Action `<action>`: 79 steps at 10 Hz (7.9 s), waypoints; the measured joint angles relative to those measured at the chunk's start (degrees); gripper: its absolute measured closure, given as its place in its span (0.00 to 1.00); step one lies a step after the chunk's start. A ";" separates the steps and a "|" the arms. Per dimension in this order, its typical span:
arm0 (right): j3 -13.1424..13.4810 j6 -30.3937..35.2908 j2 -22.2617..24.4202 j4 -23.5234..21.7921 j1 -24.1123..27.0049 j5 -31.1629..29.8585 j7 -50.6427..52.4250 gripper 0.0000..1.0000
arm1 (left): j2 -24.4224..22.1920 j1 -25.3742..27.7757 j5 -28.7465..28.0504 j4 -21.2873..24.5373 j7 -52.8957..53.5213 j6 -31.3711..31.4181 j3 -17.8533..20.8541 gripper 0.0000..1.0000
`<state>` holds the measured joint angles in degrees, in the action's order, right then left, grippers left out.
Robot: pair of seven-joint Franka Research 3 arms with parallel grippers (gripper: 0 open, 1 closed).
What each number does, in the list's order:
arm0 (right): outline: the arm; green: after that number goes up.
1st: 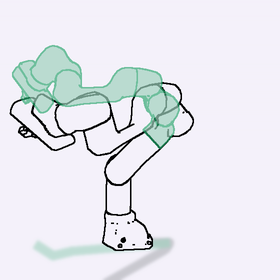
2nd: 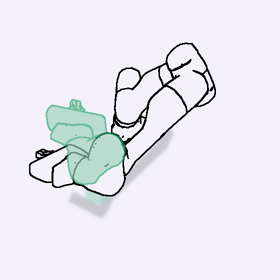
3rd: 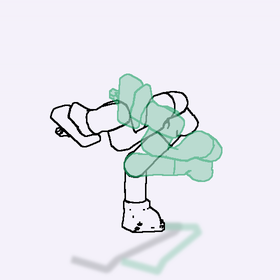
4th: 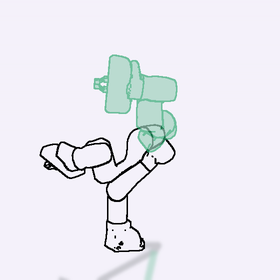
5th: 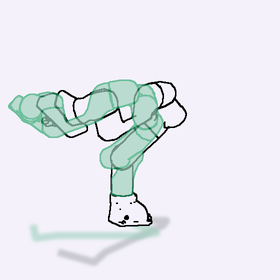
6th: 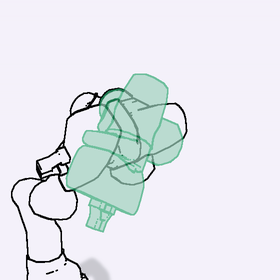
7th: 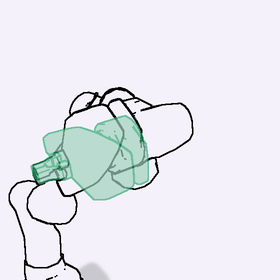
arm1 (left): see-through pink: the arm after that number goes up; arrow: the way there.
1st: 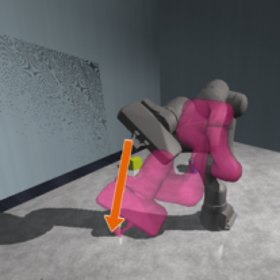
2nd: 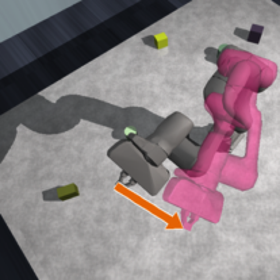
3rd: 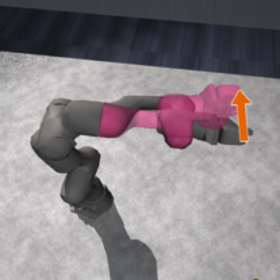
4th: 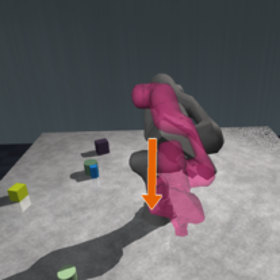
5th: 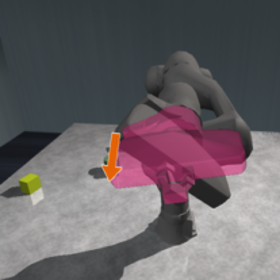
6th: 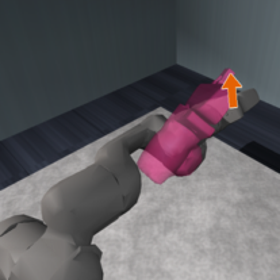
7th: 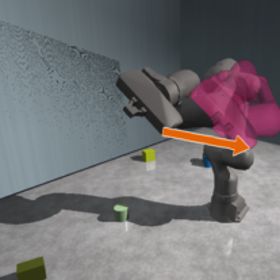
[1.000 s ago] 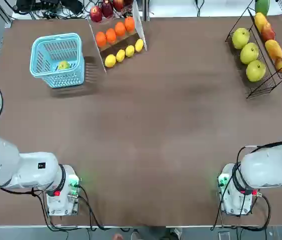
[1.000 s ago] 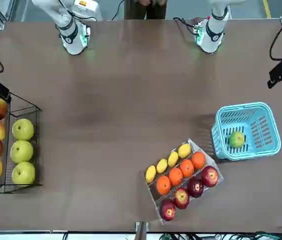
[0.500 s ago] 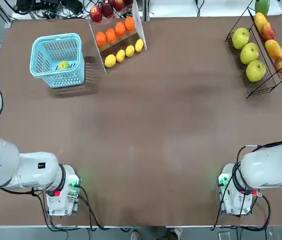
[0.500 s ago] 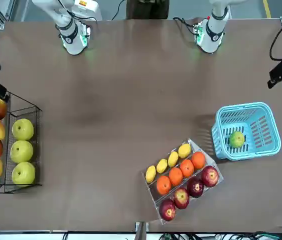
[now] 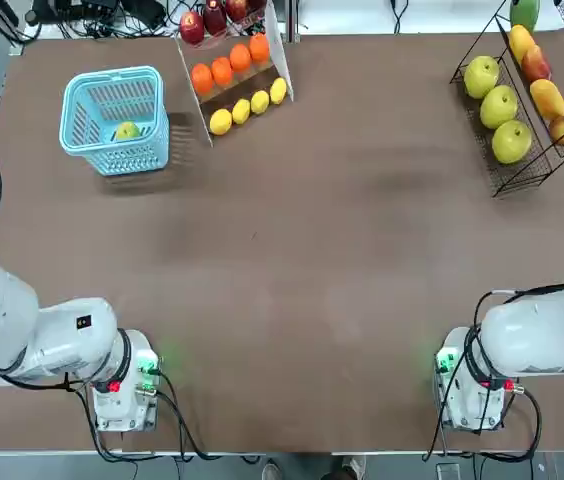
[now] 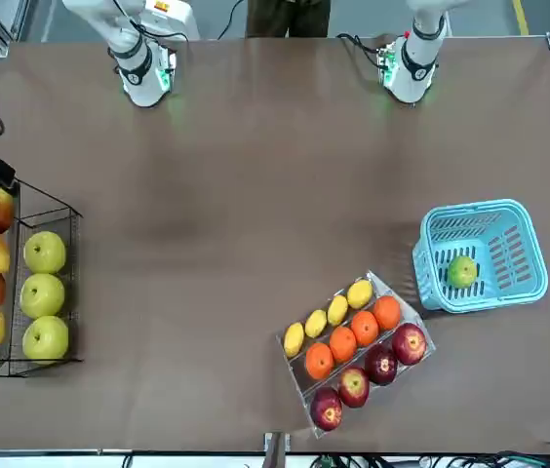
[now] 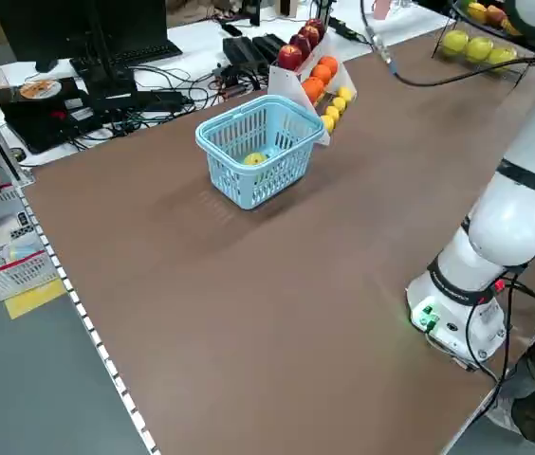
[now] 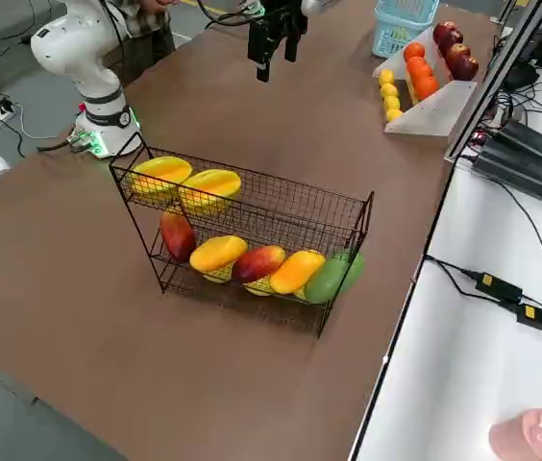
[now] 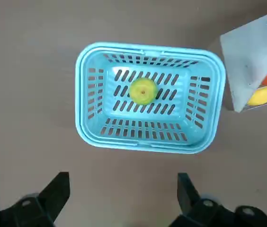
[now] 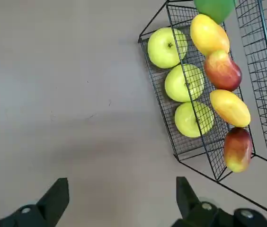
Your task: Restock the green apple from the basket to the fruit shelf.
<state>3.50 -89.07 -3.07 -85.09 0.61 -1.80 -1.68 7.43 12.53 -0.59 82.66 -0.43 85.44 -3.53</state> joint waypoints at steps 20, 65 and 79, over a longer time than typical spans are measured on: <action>-0.68 -0.82 0.14 0.04 -0.30 0.06 -2.99 0.00 | 12.80 -1.95 -0.69 30.52 -1.99 49.10 -0.76 0.00; -1.16 -11.57 -6.34 -0.13 -4.71 9.95 9.06 0.00 | -2.44 -3.46 -4.65 21.89 -15.72 23.90 -3.89 0.14; -3.72 -11.60 -22.92 -4.13 0.99 68.77 100.03 0.00 | 8.61 -28.51 34.93 5.20 -47.07 34.00 -10.54 0.14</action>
<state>-0.22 -100.68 -25.99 -89.22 1.60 66.97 98.35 16.04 -15.98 34.34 87.86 -47.50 119.44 -14.07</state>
